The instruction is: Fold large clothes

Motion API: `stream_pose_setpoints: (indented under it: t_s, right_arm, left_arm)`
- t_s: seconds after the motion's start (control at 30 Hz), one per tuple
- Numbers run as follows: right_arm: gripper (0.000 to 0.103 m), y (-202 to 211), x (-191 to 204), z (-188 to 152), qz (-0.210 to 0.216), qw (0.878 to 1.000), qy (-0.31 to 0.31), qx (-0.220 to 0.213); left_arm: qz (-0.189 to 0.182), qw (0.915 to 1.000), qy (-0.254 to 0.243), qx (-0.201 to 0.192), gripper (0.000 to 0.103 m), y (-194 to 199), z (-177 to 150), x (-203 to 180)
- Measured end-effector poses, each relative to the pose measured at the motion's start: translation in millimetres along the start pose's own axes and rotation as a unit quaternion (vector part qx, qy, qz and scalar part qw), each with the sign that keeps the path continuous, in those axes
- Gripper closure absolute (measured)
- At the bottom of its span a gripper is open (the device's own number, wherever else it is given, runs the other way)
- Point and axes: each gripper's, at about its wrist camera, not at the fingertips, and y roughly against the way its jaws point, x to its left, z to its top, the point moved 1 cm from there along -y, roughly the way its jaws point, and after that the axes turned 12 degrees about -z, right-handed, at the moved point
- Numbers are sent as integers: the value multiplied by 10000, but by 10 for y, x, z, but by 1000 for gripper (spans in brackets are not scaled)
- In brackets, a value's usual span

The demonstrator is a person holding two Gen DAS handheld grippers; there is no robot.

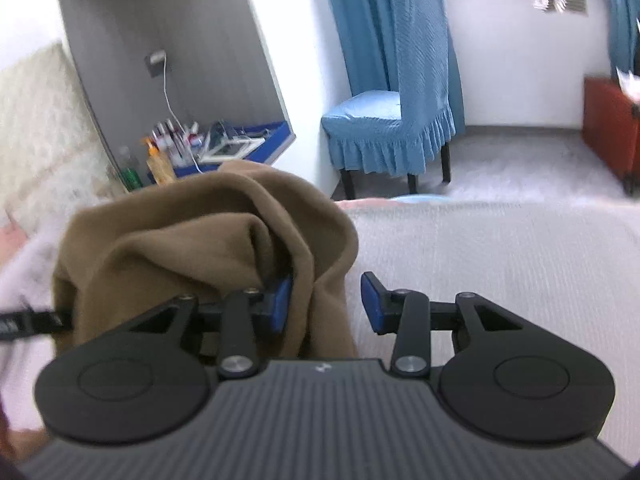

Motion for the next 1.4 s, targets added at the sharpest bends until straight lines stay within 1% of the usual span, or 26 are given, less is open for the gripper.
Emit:
stream_pose_setpoints:
  t_s: [0.03, 0.07, 0.1, 0.17, 0.3, 0.4, 0.5, 0.6, 0.73, 0.87, 0.93, 1.0, 1.1, 1.13, 1.17, 1.27, 1.4]
  right_arm:
    - [76, -37, -2, 18, -1, 10000, -61, 29]
    - [78, -63, 8, 30, -74, 9999, -131, 59]
    - [88, -70, 22, 32, -106, 9998, -143, 71]
    - [90, -13, 36, 21, -155, 9998, -57, -81]
    - [91, 236, -53, 9, -194, 9991, -236, -302]
    - [91, 492, -56, 102, -345, 9977, -115, -569]
    - [91, 909, 5, 212, -438, 9952, 138, -870]
    - [91, 1372, 31, 285, -414, 9918, 271, -1176]
    - [91, 1991, -3, 205, -300, 9872, 296, -1536]
    - [91, 2689, -107, -109, -91, 9832, 246, -1807]
    - [91, 2978, -145, -290, -11, 9809, 273, -1924]
    - [91, 3310, -192, -525, 97, 9783, 334, -2043]
    - [91, 3675, -254, -852, 290, 9765, 323, -2109]
    - [91, 3774, -253, -961, 311, 9768, 371, -2085]
    - [91, 3885, -260, -1099, 336, 9768, 448, -2069]
    - [91, 4091, -300, -1458, 450, 9781, 620, -1934]
    - [92, 4186, -294, -1886, 587, 9799, 1012, -1615]
  left_arm:
    - [41, 10000, 51, -32, 60, -24, 18, -7]
    - [94, 9999, 134, -44, 67, -71, 47, -6]
    - [161, 9996, 204, -82, 70, -89, 63, -11]
    - [223, 9993, 280, -109, 80, -82, 94, -29]
    - [85, 9997, 100, -208, 83, 213, 108, -144]
    - [4, 9996, 62, -261, 84, 472, 202, -220]
    - [20, 9993, -3, -364, 85, 783, 329, -356]
    - [28, 9983, -41, -579, 86, 1188, 418, -495]
    - [-37, 9965, -23, -840, 87, 1864, 332, -655]
    - [-83, 9947, 55, -1021, 88, 2612, -13, -786]
    - [-134, 9937, 138, -1104, 88, 3002, -260, -836]
    - [-144, 9933, 169, -1138, 89, 3329, -493, -864]
    - [-122, 9928, 258, -1167, 90, 3775, -901, -899]
    - [-104, 9931, 291, -1131, 91, 3899, -1045, -919]
    - [-32, 9941, 293, -1045, 95, 4010, -1201, -934]
    - [35, 9950, 421, -901, 96, 4226, -1572, -878]
    - [27, 9942, 567, -914, 97, 4409, -1997, -737]
